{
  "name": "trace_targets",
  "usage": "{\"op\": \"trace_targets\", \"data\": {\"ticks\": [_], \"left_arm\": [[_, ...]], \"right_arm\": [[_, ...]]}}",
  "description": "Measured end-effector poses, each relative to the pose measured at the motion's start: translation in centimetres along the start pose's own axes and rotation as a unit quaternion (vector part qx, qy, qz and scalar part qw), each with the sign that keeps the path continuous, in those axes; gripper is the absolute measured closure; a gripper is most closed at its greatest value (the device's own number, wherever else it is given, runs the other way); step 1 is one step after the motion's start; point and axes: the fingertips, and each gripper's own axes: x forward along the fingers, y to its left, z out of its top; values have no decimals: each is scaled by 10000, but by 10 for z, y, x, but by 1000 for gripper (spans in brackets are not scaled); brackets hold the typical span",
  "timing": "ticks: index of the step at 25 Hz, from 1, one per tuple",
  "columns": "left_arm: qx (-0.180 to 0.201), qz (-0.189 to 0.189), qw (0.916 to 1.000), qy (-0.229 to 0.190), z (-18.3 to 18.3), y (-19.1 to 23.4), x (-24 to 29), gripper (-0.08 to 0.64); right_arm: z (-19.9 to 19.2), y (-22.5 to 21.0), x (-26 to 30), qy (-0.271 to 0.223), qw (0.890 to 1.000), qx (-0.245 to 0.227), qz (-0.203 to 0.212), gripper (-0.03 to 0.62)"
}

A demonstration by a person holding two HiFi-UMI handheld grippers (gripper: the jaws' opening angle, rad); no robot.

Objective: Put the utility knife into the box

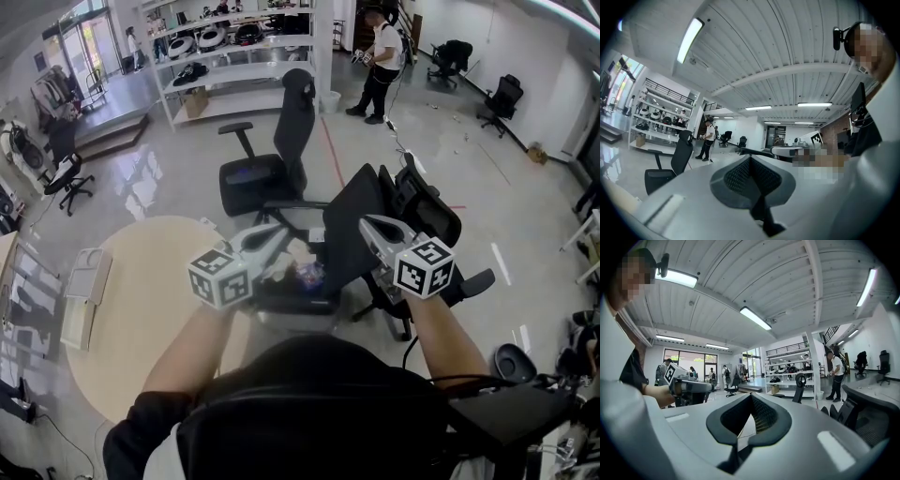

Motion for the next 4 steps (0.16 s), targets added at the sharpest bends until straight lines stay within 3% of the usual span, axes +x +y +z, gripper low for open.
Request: {"op": "trace_targets", "data": {"ticks": [4], "left_arm": [[25,19,10000,-30,0,-2,-5,561]], "right_arm": [[0,5,-2,-6,10000,-28,23,581]]}}
